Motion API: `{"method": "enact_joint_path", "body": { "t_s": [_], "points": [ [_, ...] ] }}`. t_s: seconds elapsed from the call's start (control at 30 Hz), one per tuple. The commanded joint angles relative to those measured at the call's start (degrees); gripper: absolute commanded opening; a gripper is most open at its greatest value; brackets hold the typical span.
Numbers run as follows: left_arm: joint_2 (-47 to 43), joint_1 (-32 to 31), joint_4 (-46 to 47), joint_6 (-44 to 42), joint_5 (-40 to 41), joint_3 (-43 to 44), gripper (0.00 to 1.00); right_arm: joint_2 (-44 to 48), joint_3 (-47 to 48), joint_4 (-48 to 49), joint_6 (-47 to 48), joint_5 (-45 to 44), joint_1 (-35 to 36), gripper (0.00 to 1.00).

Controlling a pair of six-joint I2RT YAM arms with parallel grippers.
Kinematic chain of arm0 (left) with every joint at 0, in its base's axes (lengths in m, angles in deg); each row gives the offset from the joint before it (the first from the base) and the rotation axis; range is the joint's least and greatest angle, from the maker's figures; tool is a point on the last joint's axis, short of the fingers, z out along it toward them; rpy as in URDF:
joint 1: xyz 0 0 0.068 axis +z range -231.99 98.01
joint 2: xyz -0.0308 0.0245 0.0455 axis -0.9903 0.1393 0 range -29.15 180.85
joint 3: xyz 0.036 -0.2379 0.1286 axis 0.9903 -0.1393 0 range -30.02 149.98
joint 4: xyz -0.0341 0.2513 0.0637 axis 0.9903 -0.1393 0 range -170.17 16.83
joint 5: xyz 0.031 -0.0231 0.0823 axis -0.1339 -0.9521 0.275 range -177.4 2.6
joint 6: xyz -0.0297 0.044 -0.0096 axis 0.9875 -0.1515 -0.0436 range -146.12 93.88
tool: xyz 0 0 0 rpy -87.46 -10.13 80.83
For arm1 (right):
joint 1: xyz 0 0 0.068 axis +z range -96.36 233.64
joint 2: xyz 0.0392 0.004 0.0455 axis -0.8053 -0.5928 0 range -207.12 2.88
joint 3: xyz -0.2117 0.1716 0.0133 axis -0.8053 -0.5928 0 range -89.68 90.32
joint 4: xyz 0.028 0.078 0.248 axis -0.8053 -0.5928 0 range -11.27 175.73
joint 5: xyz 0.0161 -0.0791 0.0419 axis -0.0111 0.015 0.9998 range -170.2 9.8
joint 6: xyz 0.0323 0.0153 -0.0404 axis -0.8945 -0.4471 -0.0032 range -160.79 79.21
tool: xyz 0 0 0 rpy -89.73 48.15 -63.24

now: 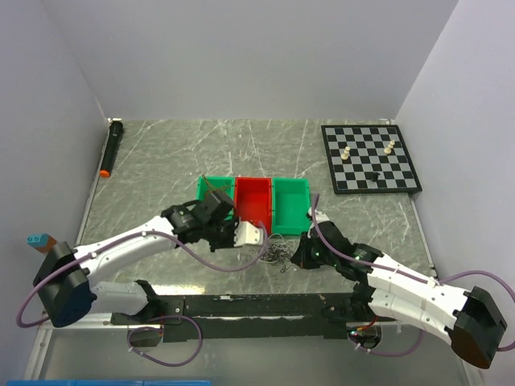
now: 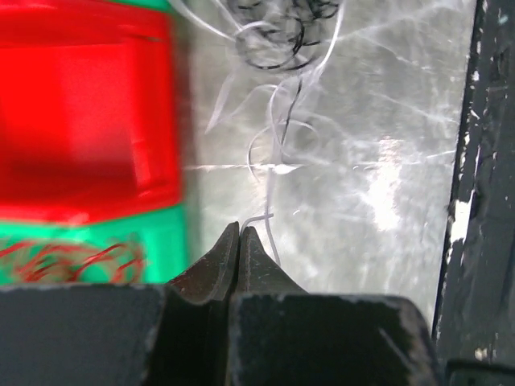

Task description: Untangle the cables

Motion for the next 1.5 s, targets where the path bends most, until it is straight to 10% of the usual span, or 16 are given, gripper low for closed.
{"method": "enact_joint_path", "body": {
  "t_s": [0.0,0.47,0.87,1.47],
  "points": [
    [-3.65,2.20,-11.85,-2.65,0.70,11.09,0.01,0.34,0.85,-3.71,-1.16,-2.56,0.11,0.00],
    [-5.06,2.64,-21.38,7.61,8.77,55.66,0.01,-7.13,2.16,-5.03,-5.29,-6.96,0.11,0.00],
    [-9.98,2.56,29.67,8.69,40.32,60.68,0.01,-7.40,3.13,-11.27,-10.57,-12.41,0.19,0.00],
    [-0.58,2.56,58.87,-8.80,38.93,77.92,0.02,-12.76,3.92,-15.22,-14.96,-15.05,1.07,0.00]
  ]
}}
